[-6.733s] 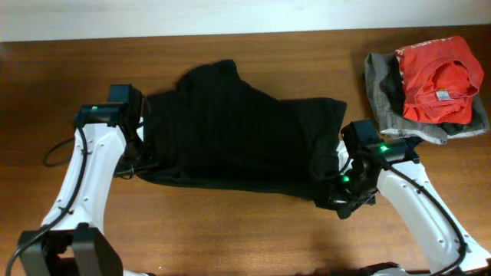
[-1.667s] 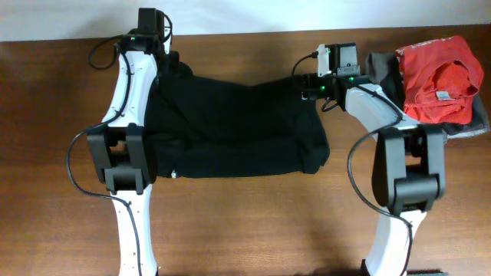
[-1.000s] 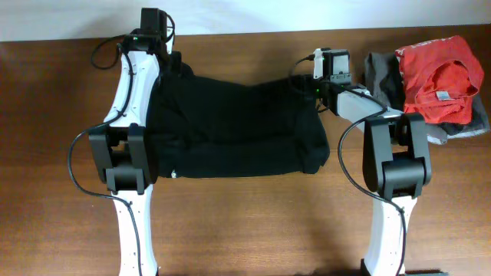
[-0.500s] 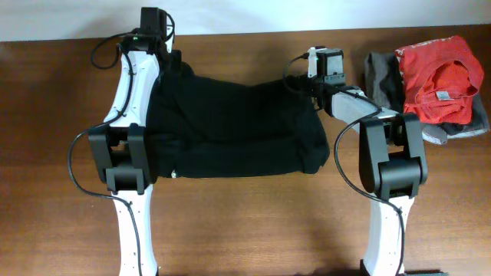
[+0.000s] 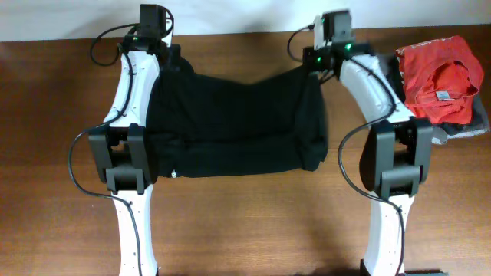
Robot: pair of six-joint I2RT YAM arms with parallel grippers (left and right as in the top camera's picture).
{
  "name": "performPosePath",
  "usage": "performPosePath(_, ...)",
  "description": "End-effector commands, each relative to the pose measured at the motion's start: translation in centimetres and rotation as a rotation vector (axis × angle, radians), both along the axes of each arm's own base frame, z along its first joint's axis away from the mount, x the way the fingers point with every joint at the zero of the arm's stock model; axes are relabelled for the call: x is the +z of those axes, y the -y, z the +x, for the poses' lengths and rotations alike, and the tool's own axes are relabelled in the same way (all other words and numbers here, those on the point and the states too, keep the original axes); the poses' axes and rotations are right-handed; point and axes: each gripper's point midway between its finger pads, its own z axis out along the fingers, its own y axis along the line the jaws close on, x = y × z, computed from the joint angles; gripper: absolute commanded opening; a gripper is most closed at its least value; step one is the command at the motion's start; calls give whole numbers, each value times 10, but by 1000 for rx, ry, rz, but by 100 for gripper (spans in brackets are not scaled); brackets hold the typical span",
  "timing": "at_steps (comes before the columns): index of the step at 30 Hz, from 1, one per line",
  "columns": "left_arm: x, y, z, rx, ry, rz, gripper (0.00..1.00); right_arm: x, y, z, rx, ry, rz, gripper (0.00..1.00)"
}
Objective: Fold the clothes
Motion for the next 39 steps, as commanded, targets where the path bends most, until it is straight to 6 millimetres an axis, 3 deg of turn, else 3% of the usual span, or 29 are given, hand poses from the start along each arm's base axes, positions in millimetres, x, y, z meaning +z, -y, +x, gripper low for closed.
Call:
performPosePath(1, 54, -3, 3, -12, 97, 24, 1, 44, 7, 0, 1, 3, 42, 4)
performPosePath(7, 65, -15, -1, 28, 104, 81, 1, 66, 20, -39, 24, -144, 58, 4)
performPosePath(15, 80, -18, -31, -59, 14, 150, 1, 59, 22, -94, 145, -352, 169, 4)
performPosePath(19, 74, -19, -45, -64, -51, 151, 1, 54, 27, -113, 177, -424, 160, 4)
performPosePath(28, 50, -22, -95, -86, -277, 152, 1, 51, 27, -136, 220, -506, 150, 4)
performPosePath(39, 39, -29, -148, -122, -509, 170, 1, 47, 37, -165, 248, -620, 145, 4)
